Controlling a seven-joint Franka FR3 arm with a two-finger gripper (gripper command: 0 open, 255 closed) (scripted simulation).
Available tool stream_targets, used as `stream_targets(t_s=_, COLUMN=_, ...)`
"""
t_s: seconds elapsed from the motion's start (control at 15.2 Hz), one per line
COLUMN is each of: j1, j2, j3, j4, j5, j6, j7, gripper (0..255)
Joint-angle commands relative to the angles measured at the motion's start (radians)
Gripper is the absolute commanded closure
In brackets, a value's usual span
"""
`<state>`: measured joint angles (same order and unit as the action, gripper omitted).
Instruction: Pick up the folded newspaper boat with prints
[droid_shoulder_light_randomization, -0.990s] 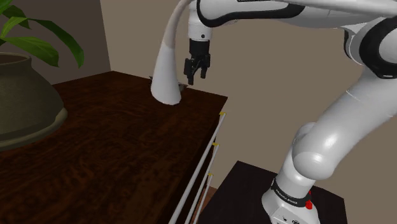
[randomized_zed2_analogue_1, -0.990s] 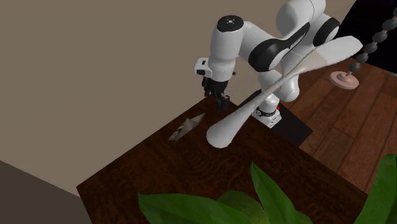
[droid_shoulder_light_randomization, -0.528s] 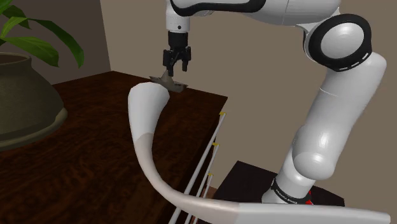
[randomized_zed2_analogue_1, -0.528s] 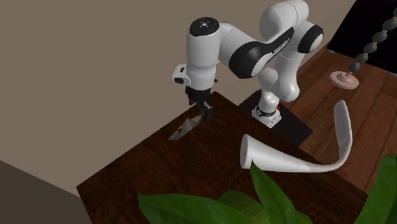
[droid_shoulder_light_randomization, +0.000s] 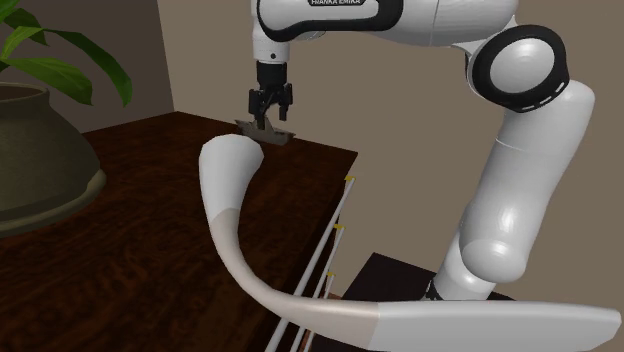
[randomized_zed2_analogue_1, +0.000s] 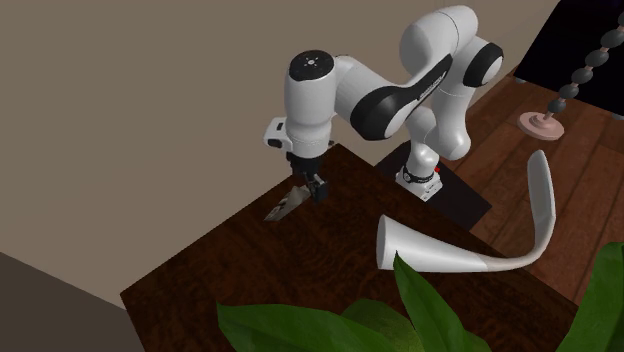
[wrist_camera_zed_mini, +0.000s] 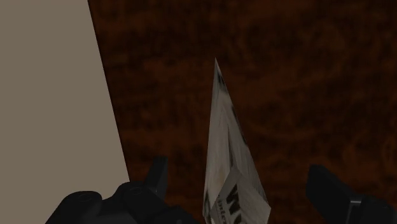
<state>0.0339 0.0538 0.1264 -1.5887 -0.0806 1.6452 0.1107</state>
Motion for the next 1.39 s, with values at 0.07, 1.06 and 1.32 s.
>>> stream_targets(t_s=0.07, j1=-0.001, j2=-0.002, j3=-0.001, j4=-0.022, j5=0.000, j6=0.021, j7=0.000, gripper=0)
stream_targets(t_s=1.06, j1=0.001, j2=0.012, j3=0.000, j4=0.064, j5=-0.001, j6=-0.051, j7=-0.003, gripper=255)
stream_targets(t_s=1.32, j1=0.003, j2=0.029, j3=0.001, j4=0.140, j5=-0.003, j6=-0.111, j7=-0.005, gripper=255)
